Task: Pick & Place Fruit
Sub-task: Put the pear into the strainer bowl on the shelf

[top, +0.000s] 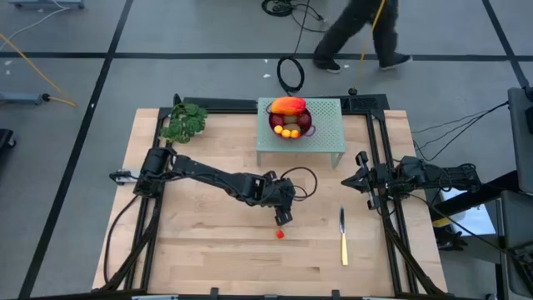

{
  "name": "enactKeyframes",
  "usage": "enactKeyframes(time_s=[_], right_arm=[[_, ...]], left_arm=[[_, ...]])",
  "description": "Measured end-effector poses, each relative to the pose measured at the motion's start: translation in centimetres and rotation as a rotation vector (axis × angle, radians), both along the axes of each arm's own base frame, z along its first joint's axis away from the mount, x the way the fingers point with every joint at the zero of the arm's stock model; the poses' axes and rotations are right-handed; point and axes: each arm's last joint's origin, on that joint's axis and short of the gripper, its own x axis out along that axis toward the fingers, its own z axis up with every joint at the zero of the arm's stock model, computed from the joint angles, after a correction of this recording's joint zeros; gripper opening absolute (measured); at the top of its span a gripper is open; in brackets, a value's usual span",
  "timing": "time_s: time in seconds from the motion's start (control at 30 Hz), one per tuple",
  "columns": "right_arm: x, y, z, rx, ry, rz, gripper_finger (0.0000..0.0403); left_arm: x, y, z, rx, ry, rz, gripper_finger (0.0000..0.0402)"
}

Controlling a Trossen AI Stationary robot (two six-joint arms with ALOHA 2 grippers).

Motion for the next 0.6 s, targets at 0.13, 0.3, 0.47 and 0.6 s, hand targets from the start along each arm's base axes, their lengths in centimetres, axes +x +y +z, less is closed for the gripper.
enactKeyframes(time_s=[0.13, 0.3, 0.47, 0.6], right_arm=[[0.0, 0.0, 0.0, 0.0, 0.001, 0.0, 0.0], [0.0, 0.0, 0.0, 0.0, 0.002, 0.0, 0.0], [0.0, 0.0, 0.0, 0.0, 0.003, 0.0, 0.0], [0.0, 0.0, 0.0, 0.0, 0.003, -0.001, 0.0]], left_arm=[[0.0, 0.4, 0.0, 0.012, 0.006, -0.02, 0.028], [0.1, 0.6, 0.0, -0.008, 0.011, -0.043, 0.0302], [0.3, 0.5, -1.0, -0.01, 0.031, -0.054, 0.0305], [0.5, 0.5, -2.4, -0.012, 0.071, -0.058, 0.0305]])
